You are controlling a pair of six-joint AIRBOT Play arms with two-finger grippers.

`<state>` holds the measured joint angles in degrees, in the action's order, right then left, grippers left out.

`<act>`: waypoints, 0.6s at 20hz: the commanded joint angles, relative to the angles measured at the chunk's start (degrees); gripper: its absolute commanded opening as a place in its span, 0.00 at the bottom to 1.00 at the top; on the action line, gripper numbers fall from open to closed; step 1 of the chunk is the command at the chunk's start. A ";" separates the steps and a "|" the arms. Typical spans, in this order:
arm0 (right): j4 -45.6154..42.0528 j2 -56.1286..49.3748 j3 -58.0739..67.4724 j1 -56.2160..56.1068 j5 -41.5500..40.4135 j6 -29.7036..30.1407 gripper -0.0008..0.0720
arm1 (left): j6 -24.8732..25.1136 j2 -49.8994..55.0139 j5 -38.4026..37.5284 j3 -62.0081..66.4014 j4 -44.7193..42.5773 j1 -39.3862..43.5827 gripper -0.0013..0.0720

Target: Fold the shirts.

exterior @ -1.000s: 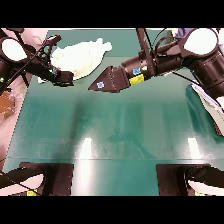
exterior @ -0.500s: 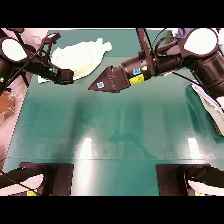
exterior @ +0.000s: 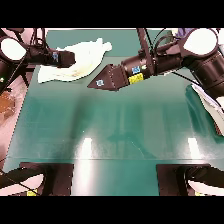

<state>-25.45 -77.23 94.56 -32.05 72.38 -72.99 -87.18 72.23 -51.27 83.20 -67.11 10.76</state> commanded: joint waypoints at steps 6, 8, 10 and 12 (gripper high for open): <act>-0.02 -0.04 -0.02 -0.02 -2.38 0.00 0.04 | 0.17 -0.02 4.24 0.02 1.40 -0.04 0.05; -0.04 -0.04 -0.02 -0.02 -2.40 0.00 0.04 | 0.22 -0.02 1.73 0.00 1.14 -0.04 0.05; -0.15 -0.07 -0.02 -0.02 -2.45 0.00 0.04 | 0.13 0.07 0.55 0.00 -1.75 -0.04 0.05; -1.77 -0.07 -0.02 0.00 -4.61 0.00 0.04 | -4.70 1.55 1.64 0.00 -9.27 -0.37 0.05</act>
<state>-25.80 -77.28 94.56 -32.05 69.60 -72.97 -87.90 72.73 -49.52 83.20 -69.14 10.70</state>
